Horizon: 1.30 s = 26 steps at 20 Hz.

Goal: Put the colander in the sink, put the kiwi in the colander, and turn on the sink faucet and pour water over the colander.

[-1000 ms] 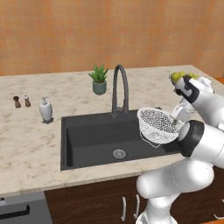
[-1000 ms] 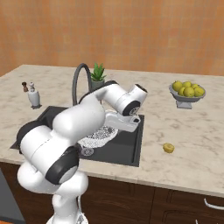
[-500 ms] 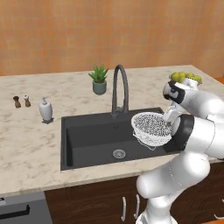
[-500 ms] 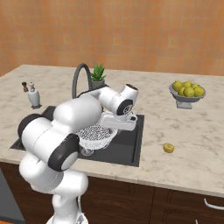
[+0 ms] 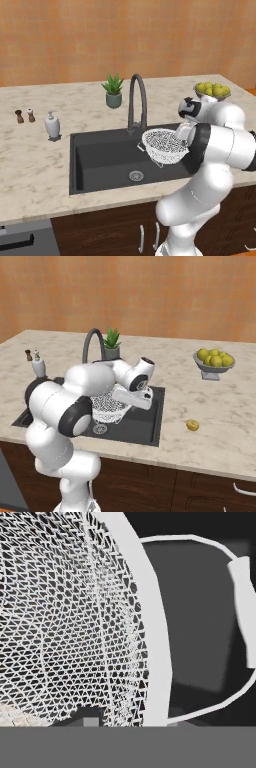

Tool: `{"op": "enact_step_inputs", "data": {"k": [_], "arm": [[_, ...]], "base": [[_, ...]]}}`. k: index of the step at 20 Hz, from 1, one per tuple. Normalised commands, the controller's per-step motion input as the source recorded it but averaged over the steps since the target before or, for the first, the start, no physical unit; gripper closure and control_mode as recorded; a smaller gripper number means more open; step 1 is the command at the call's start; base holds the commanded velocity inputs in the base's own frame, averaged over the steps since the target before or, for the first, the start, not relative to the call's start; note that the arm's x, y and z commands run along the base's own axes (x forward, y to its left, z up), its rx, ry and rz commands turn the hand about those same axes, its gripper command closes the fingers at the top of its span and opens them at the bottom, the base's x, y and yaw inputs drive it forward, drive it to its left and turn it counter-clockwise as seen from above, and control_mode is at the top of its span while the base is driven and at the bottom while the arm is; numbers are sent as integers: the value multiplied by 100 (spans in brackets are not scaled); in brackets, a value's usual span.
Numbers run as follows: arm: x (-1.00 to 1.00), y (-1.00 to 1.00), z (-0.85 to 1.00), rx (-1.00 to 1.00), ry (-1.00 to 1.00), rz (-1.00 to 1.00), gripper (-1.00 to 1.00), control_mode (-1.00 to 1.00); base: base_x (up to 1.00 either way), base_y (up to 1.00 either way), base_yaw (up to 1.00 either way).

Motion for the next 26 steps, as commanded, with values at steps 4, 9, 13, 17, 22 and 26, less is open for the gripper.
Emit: {"op": "enact_step_inputs", "data": {"k": [4, 9, 13, 17, 22, 26], "arm": [[30, 14, -26, -2, 8, -18, 100, -100], [2, 19, -34, -2, 0, -8, 100, -100], [0, 19, -39, -1, 0, -1, 100, -100], [0, 13, -37, -2, 0, 0, 100, -100], [6, 17, -28, 0, 2, -3, 100, -100], [3, 14, -30, 0, 1, -4, 100, -100]], "base": [[0, 0, 0], [0, 0, 0], [0, 0, 0], [0, 0, 0], [0, 0, 0], [0, 0, 0]]}}
